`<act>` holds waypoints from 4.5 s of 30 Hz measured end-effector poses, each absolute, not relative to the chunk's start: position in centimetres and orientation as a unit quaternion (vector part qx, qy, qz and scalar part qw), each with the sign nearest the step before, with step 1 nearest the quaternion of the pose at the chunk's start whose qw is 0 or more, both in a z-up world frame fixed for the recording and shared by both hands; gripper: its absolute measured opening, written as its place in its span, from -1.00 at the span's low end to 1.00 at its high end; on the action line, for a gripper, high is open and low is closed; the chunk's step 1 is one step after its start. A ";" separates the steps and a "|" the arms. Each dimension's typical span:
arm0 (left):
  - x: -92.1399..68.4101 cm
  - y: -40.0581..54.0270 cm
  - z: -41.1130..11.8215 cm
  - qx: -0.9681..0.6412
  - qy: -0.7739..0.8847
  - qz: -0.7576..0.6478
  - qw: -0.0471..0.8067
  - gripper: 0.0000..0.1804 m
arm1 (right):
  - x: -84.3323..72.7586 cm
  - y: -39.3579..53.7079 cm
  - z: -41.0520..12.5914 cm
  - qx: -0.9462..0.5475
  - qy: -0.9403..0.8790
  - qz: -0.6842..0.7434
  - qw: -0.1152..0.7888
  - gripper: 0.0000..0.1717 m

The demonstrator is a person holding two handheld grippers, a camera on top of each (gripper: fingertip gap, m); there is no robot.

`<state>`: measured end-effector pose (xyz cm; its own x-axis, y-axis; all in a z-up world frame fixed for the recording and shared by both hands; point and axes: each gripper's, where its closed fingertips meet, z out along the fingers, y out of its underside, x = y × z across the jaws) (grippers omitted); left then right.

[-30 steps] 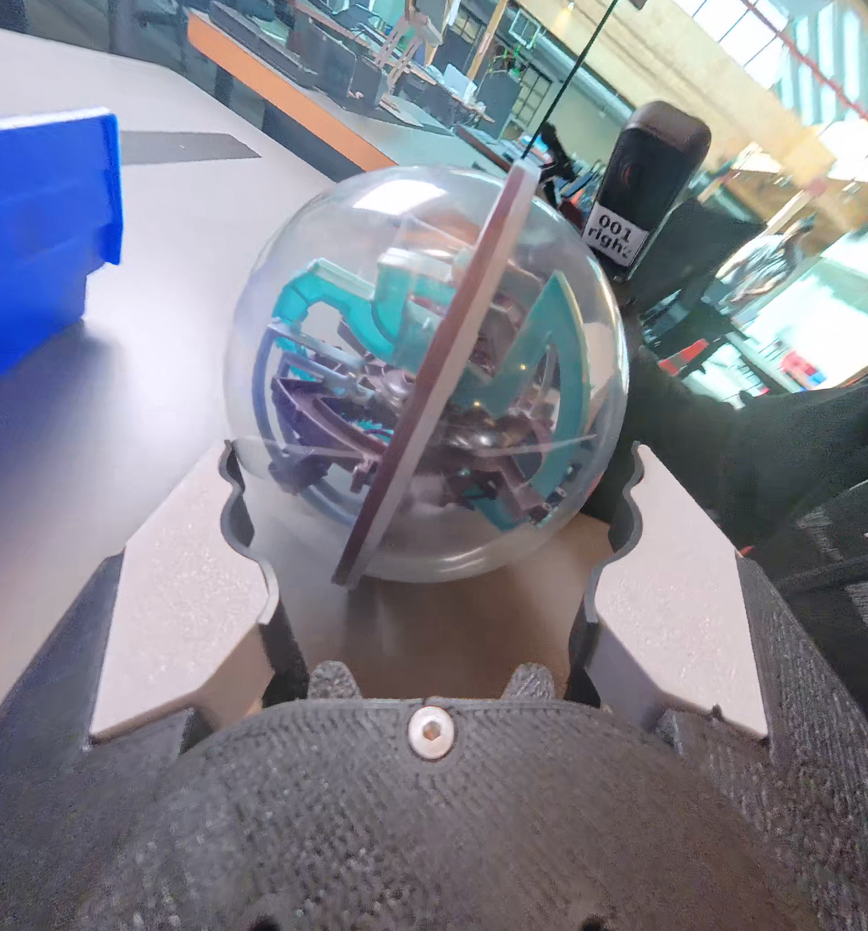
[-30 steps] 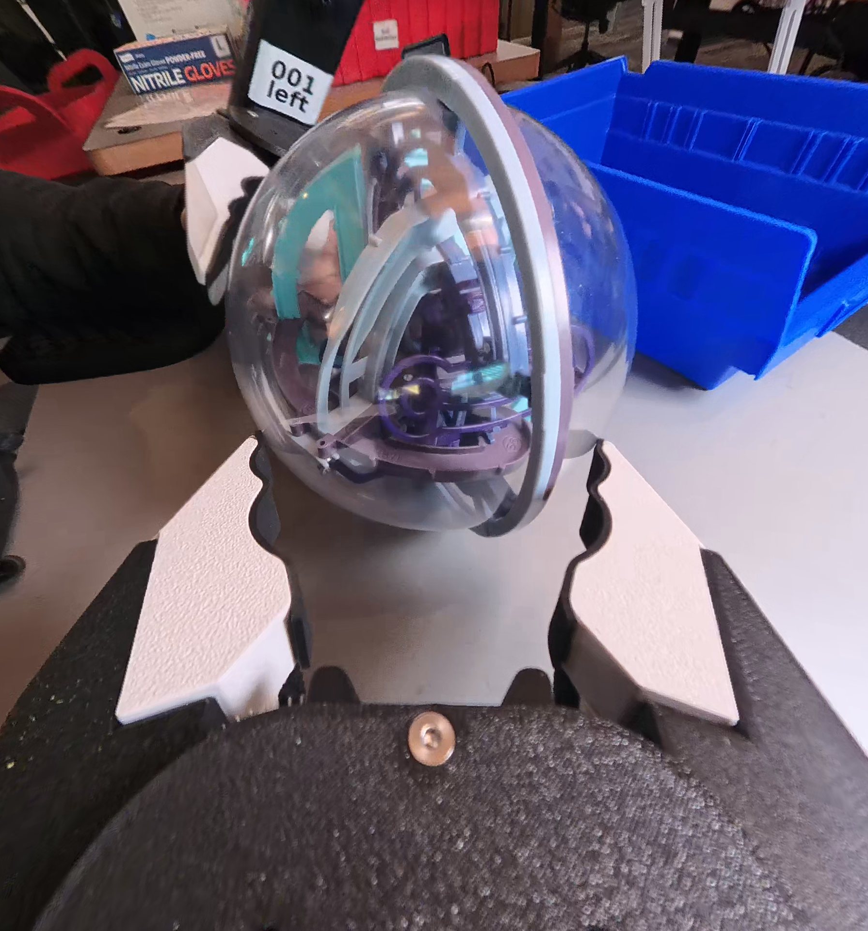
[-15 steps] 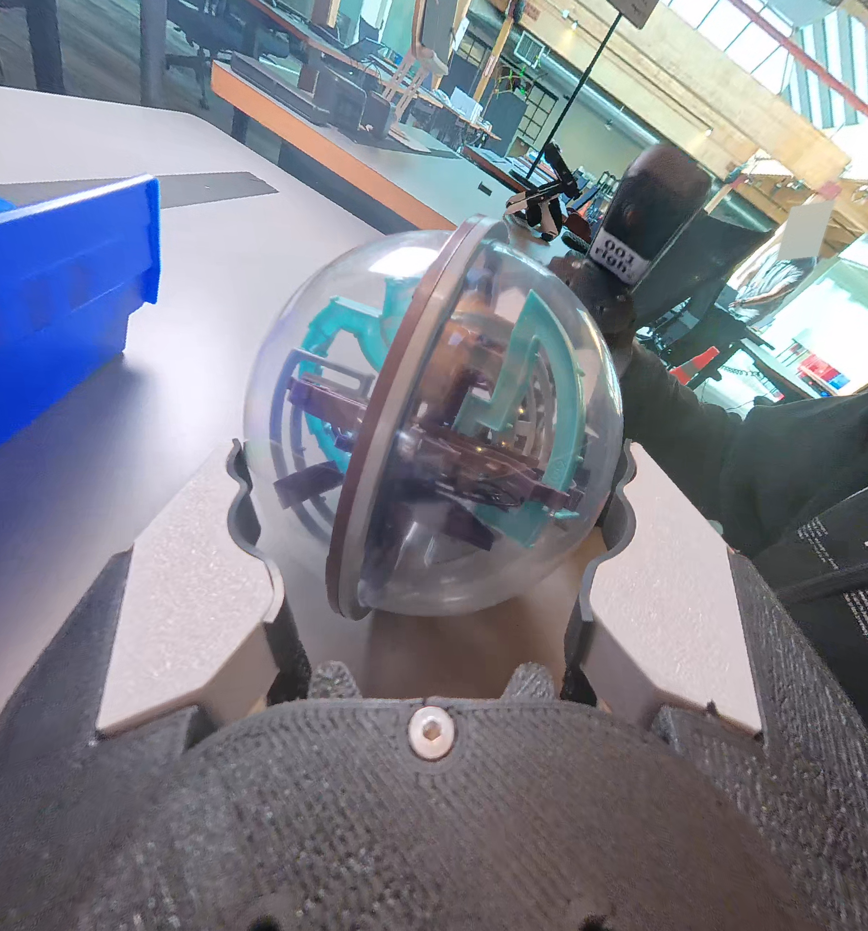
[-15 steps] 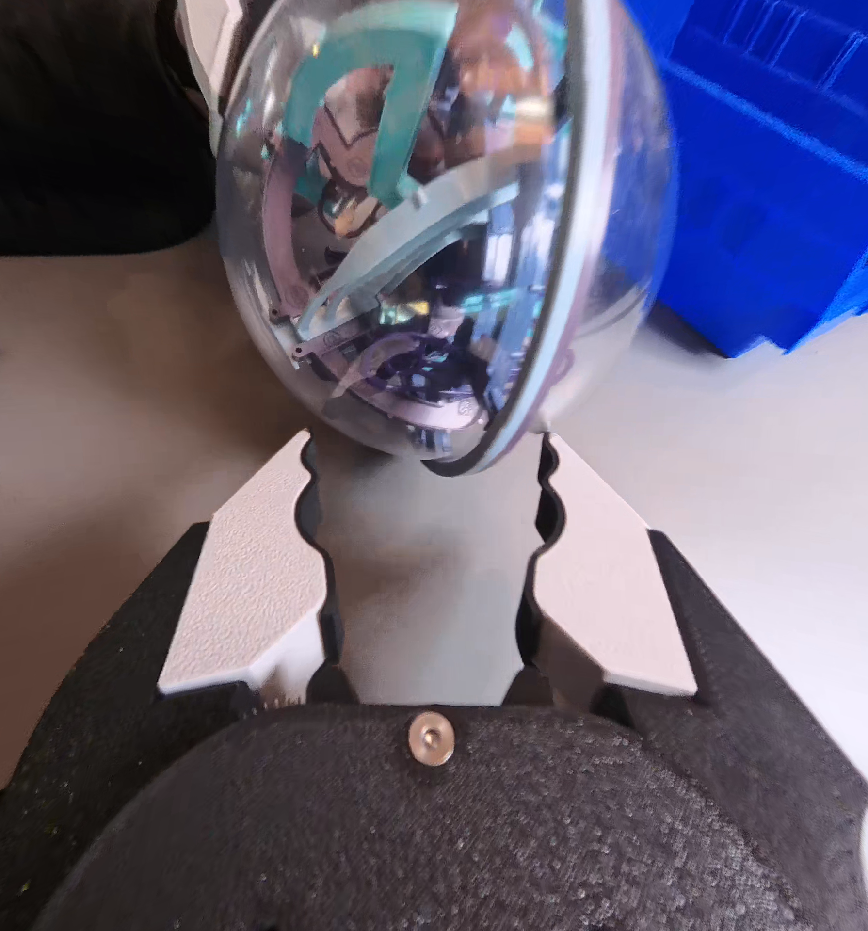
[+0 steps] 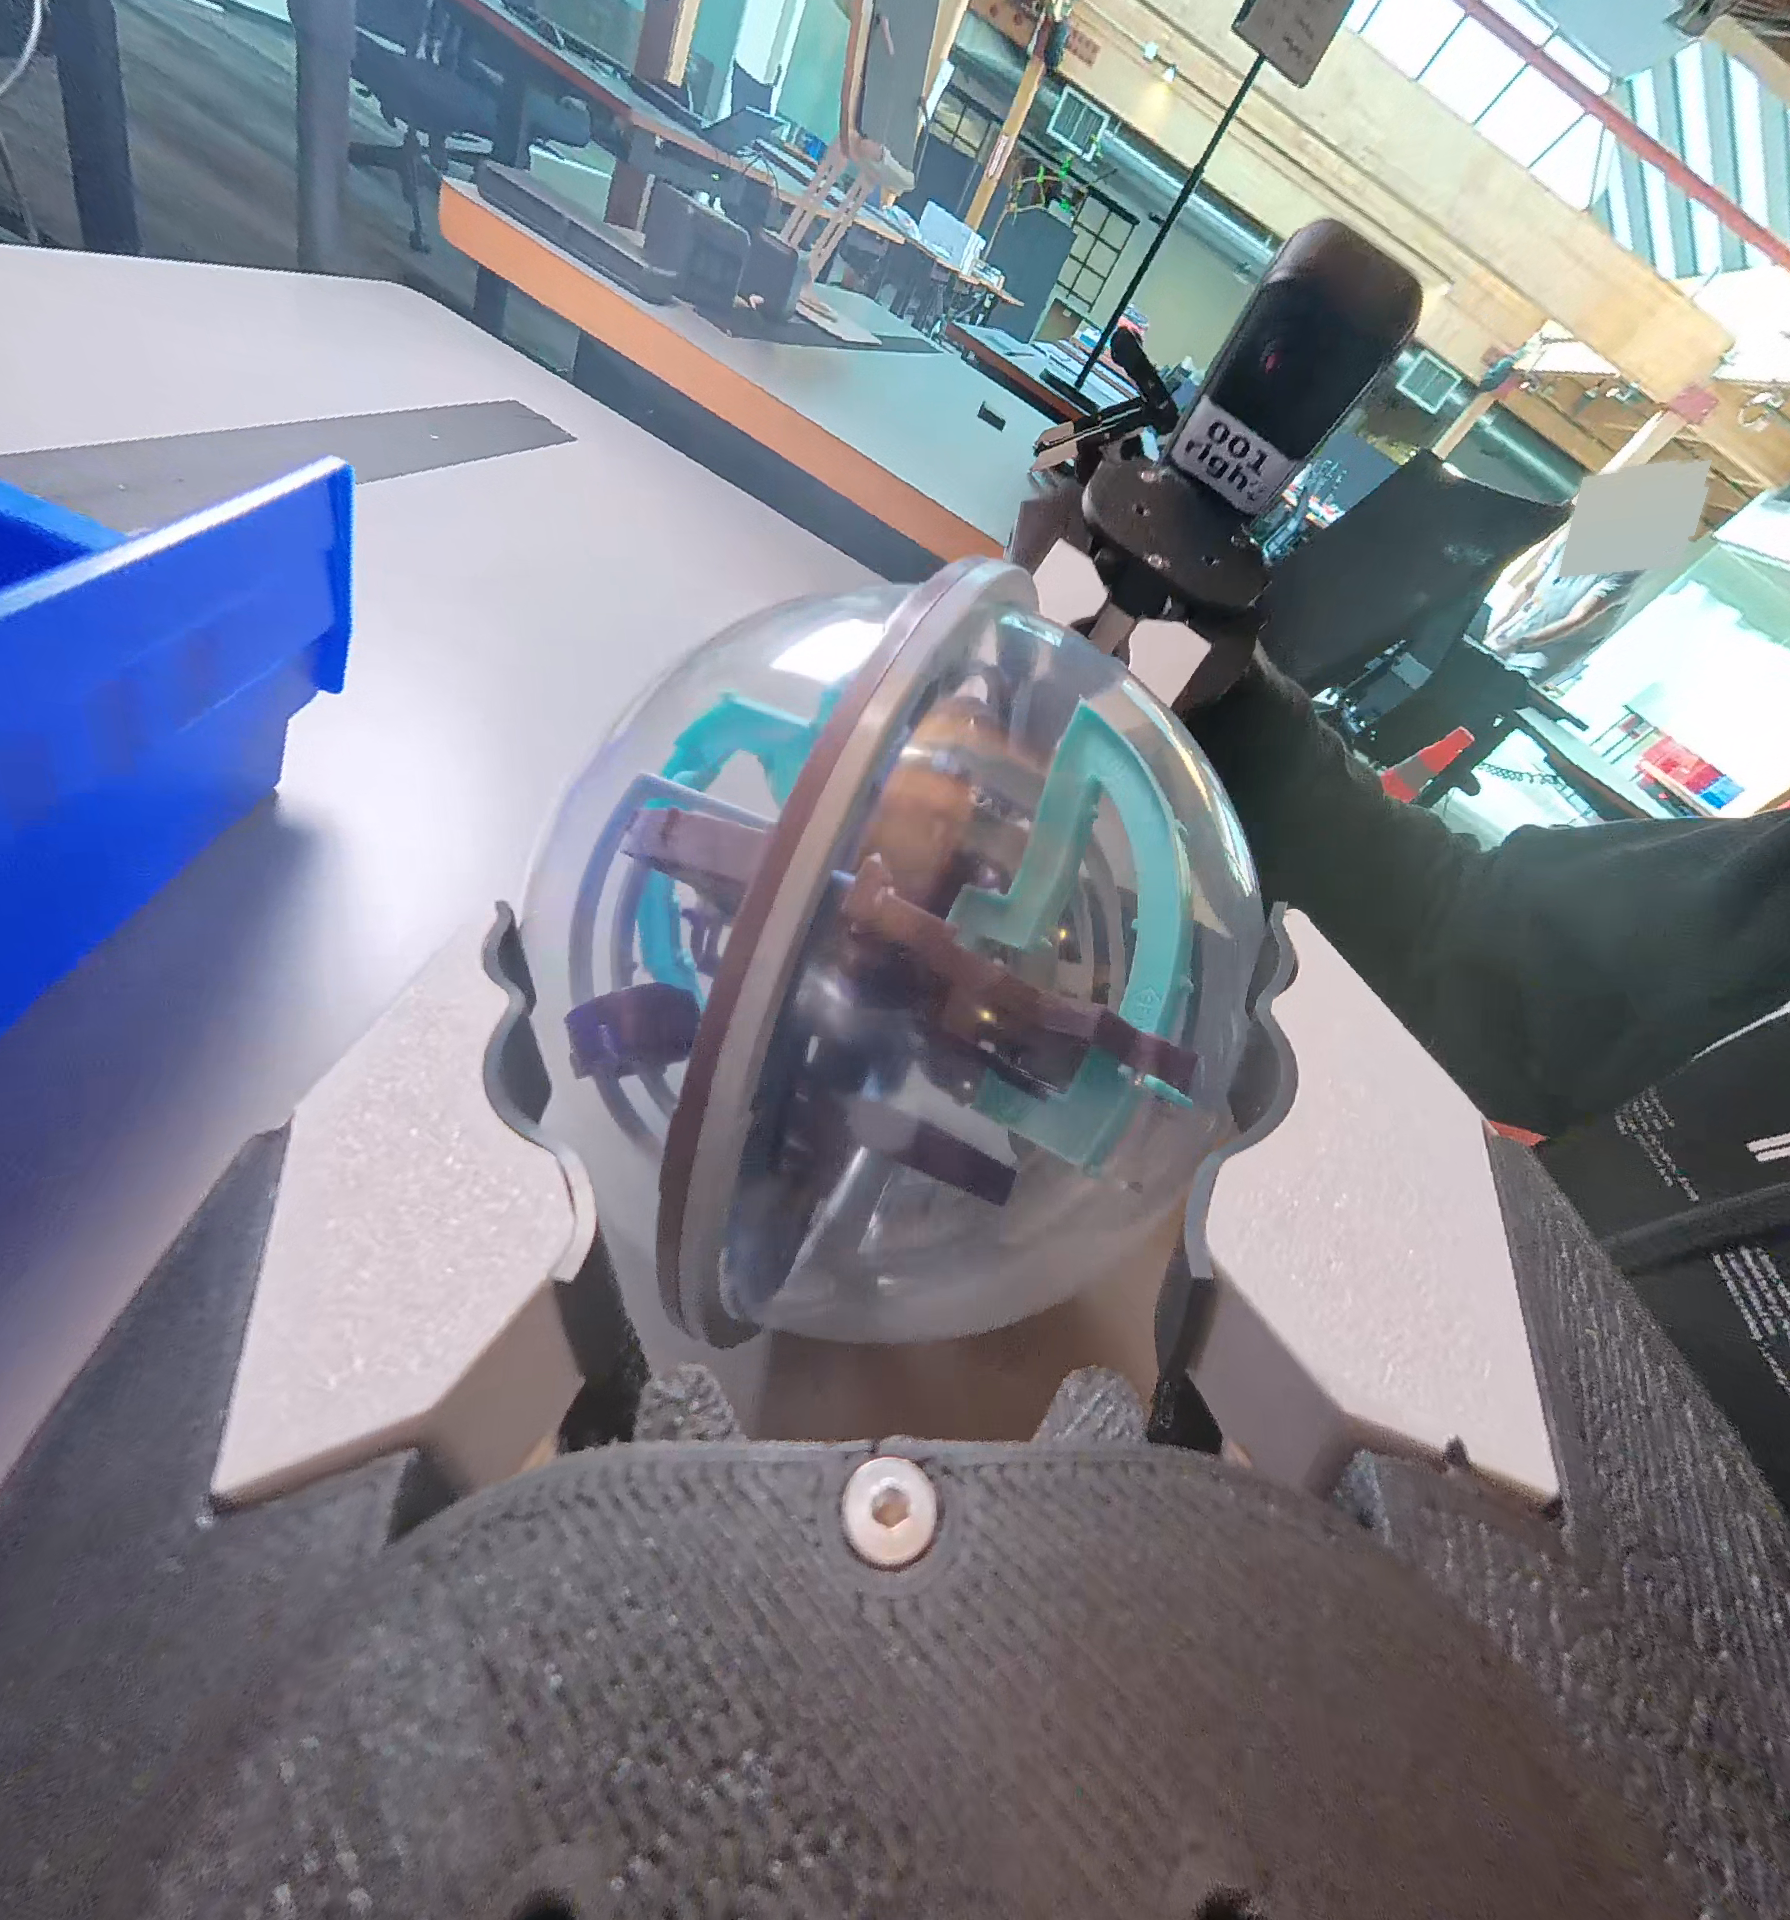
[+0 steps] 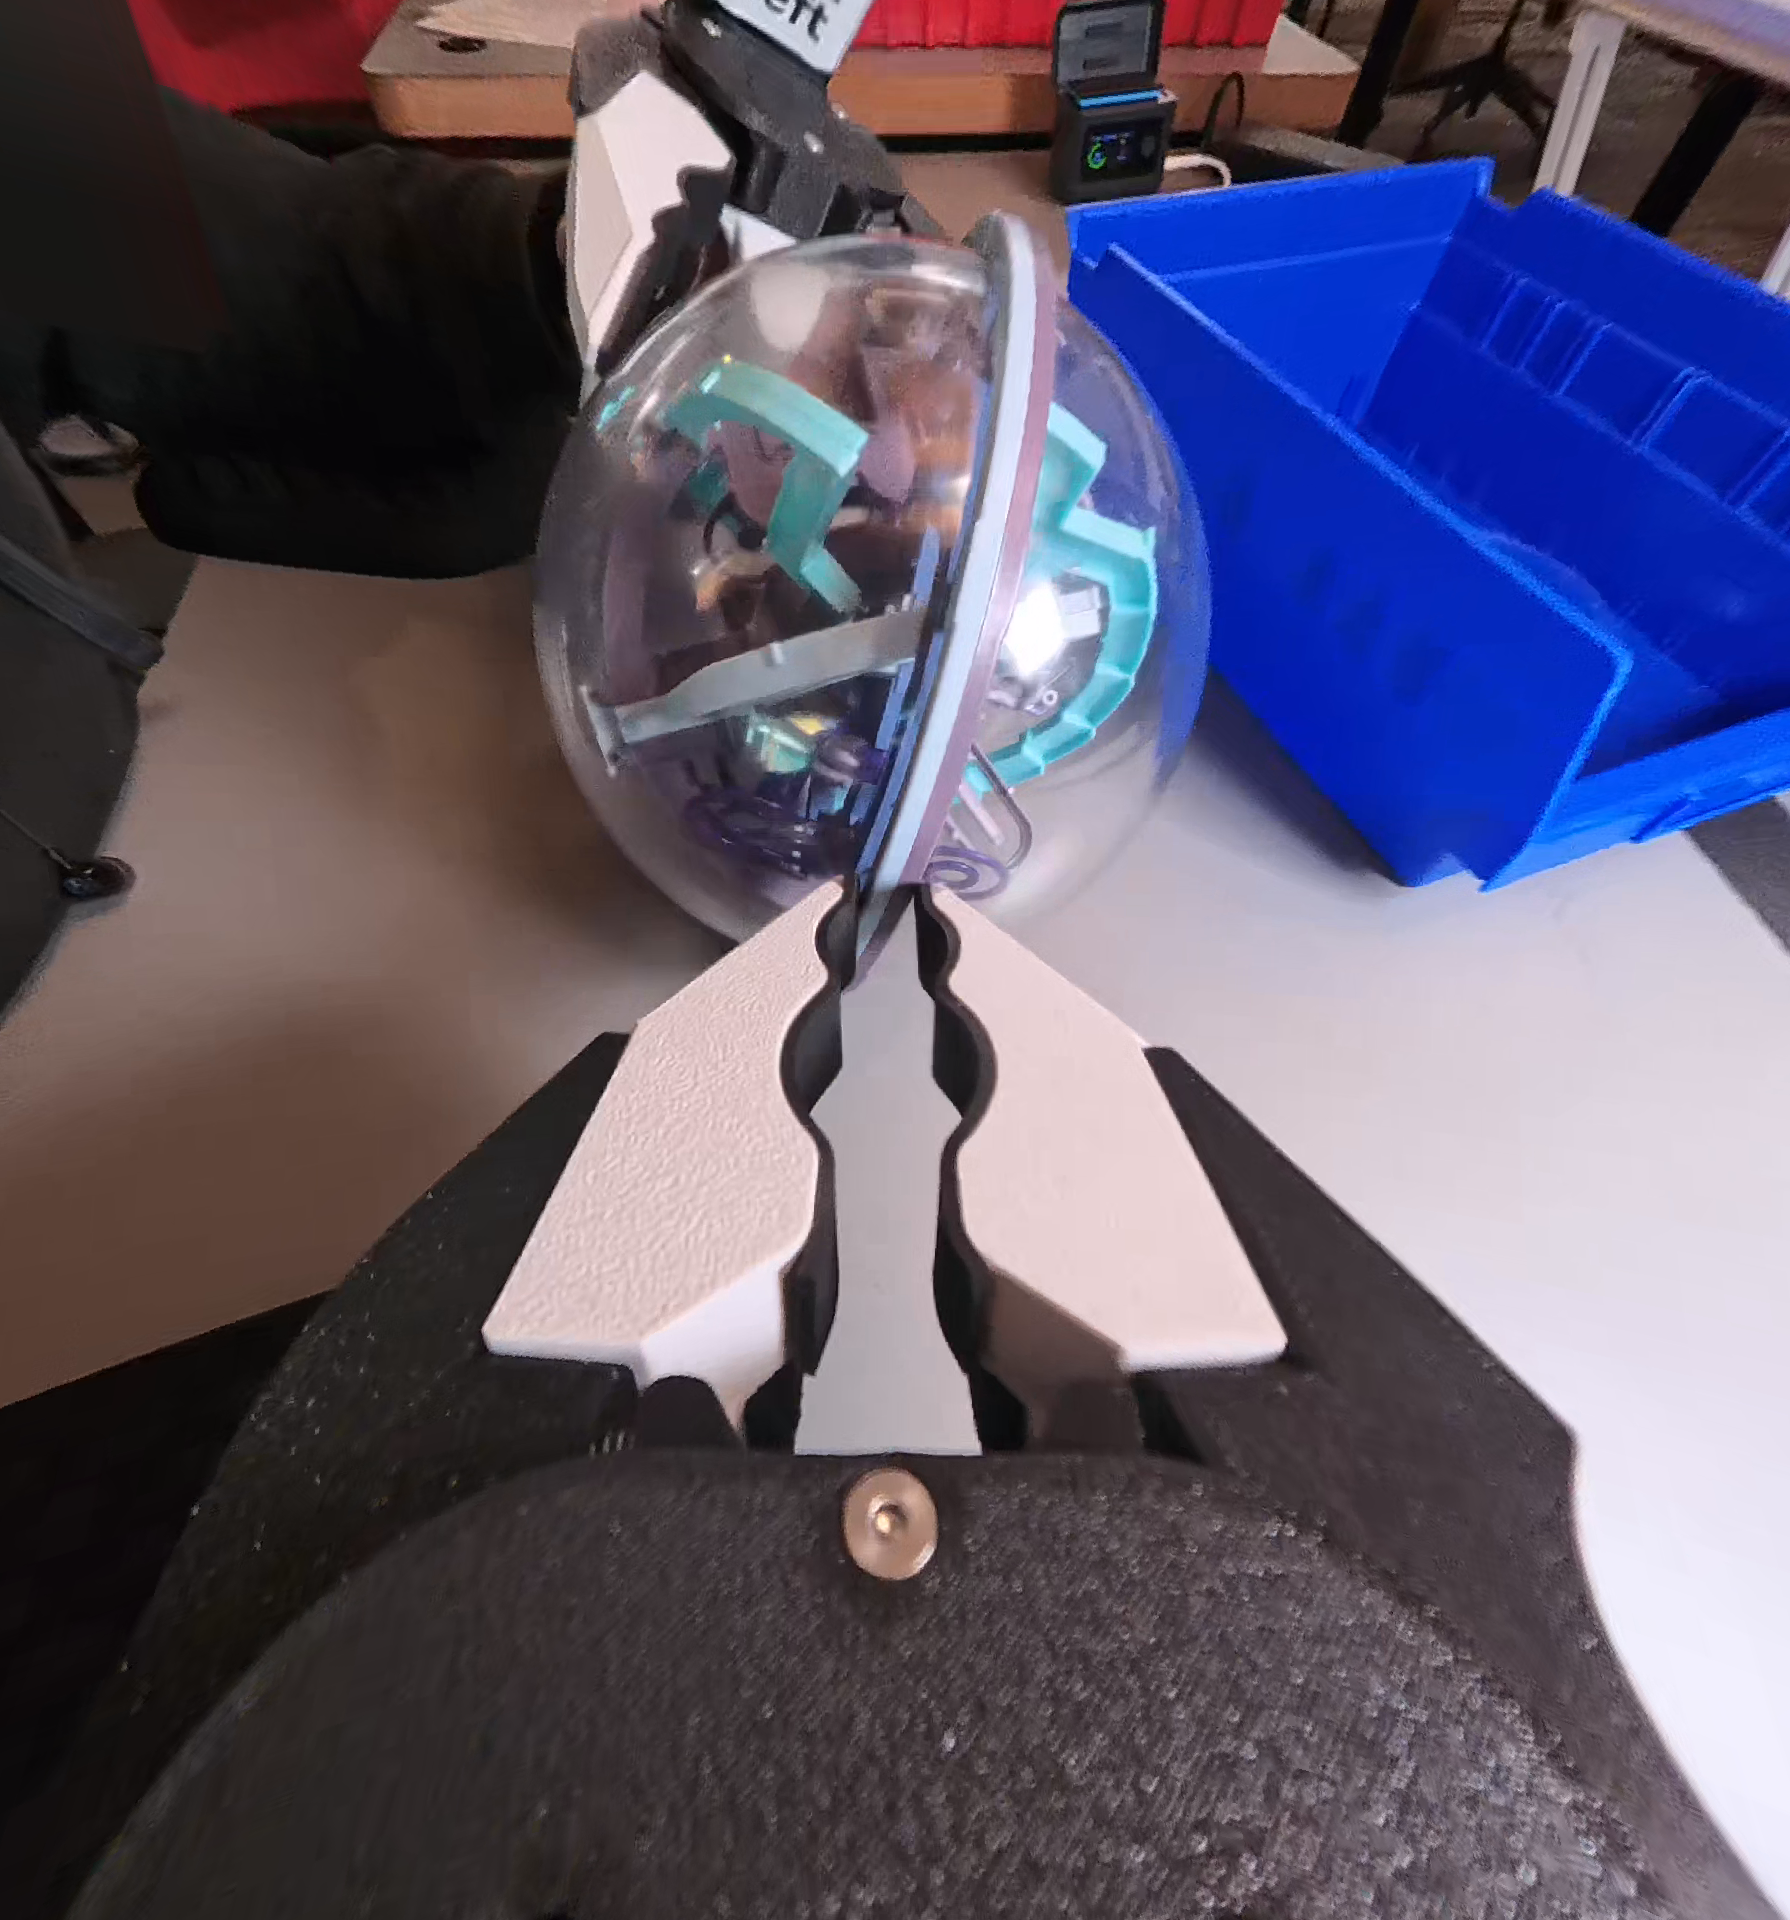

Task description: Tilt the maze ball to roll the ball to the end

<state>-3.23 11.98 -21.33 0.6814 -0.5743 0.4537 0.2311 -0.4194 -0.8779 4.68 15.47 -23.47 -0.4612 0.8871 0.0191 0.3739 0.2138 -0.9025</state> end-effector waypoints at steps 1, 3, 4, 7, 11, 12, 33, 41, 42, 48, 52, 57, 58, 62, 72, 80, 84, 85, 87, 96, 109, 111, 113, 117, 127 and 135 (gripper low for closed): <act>-3.3 12.0 -21.3 -0.751 0.111 -0.382 0.527 0.49 | 4.6 15.2 -23.8 -0.435 -0.724 0.457 0.278 -0.91; -3.4 12.1 -21.2 -0.753 0.103 -0.384 0.524 0.49 | 4.6 14.7 -24.5 -0.436 -0.721 0.467 0.268 -0.91; -3.5 12.1 -21.2 -0.754 0.102 -0.383 0.523 0.49 | 4.5 14.5 -24.7 -0.438 -0.717 0.475 0.262 -0.91; -3.6 11.9 -20.7 -0.750 0.117 -0.374 0.533 0.47 | 4.5 14.3 -25.0 -0.441 -0.701 0.502 0.249 -0.92; -4.0 10.9 -20.3 -0.744 0.151 -0.349 0.549 0.59 | 4.7 14.3 -25.7 -0.446 -0.695 0.511 0.240 -0.92; -4.1 10.6 -20.7 -0.747 0.161 -0.336 0.551 0.61 | 4.8 14.3 -25.8 -0.446 -0.695 0.510 0.241 -0.92; -1.8 10.2 -22.1 -0.743 0.237 -0.357 0.515 0.59 | 4.2 13.4 -23.1 -0.419 -0.682 0.535 0.271 -0.39; -1.2 10.9 -21.1 -0.729 0.232 -0.362 0.533 0.60 | 4.6 13.5 -23.7 -0.417 -0.687 0.533 0.264 -0.92; -1.3 11.1 -21.0 -0.730 0.229 -0.358 0.535 0.60 | 4.5 13.6 -23.8 -0.420 -0.687 0.527 0.270 -0.92; -3.8 10.4 -20.5 -0.751 0.199 -0.279 0.565 0.52 | 4.5 14.1 -23.9 -0.433 -0.677 0.515 0.298 -0.92; -3.9 9.3 -22.0 -0.774 0.187 -0.264 0.543 0.61 | 4.5 13.9 -23.7 -0.430 -0.674 0.510 0.317 -0.92; -2.7 9.9 -24.2 -0.795 0.194 -0.230 0.527 0.70 | 4.5 12.7 -23.2 -0.419 -0.676 0.509 0.330 -0.92; -2.7 9.9 -24.2 -0.794 0.196 -0.233 0.527 0.70 | 4.5 12.7 -23.2 -0.420 -0.676 0.506 0.334 -0.91; -2.5 9.5 -24.1 -0.780 0.212 -0.257 0.530 0.70 | 4.9 11.8 -23.0 -0.419 -0.670 0.514 0.335 -0.91; -2.3 8.8 -24.0 -0.766 0.232 -0.298 0.520 0.66 | 5.6 10.8 -22.5 -0.403 -0.683 0.510 0.333 -0.53; -1.8 9.6 -23.3 -0.764 0.229 -0.303 0.522 0.61 | 3.6 12.2 -22.6 -0.429 -0.681 0.490 0.335 0.24; -1.6 10.3 -22.7 -0.759 0.217 -0.299 0.536 0.60 | 3.1 12.4 -23.2 -0.439 -0.672 0.508 0.314 0.22; -1.7 10.4 -22.5 -0.755 0.214 -0.296 0.544 0.59 | 3.2 12.6 -23.2 -0.443 -0.666 0.515 0.308 0.19; -2.2 10.3 -21.8 -0.745 0.209 -0.296 0.561 0.57 | 3.4 13.1 -23.2 -0.452 -0.650 0.530 0.302 0.16; -2.4 10.2 -25.8 -0.773 0.263 -0.224 0.533 0.66 | 3.1 13.5 -24.2 -0.467 -0.636 0.542 0.289 0.11; -2.6 9.3 -22.7 -0.747 0.193 -0.389 0.503 0.62 | 5.9 9.5 -28.8 -0.442 -0.739 0.483 0.159 -0.22; -2.7 9.2 -22.6 -0.744 0.190 -0.399 0.502 0.62 | 6.3 10.0 -29.1 -0.442 -0.749 0.464 0.168 -0.22; -2.8 9.4 -22.6 -0.742 0.184 -0.407 0.500 0.61 | 5.8 11.3 -28.5 -0.457 -0.733 0.462 0.201 -0.20; -2.9 10.0 -22.4 -0.738 0.170 -0.427 0.494 0.60 | 3.8 12.7 -25.8 -0.437 -0.705 0.453 0.328 0.28; -3.2 9.7 -20.7 -0.726 0.193 -0.395 0.529 0.60 | 1.4 11.4 -25.6 -0.417 -0.700 0.455 0.359 0.49; -3.6 9.3 -23.6 -0.753 0.259 -0.245 0.553 0.65 | 0.8 11.9 -25.2 -0.456 -0.662 0.496 0.327 0.45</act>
<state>-3.58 9.26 -23.58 0.7460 -0.6609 0.0826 -0.1183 -0.2535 -0.9601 0.82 11.95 -25.18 -0.3703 0.9287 -0.0191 0.2789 0.0915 -0.9559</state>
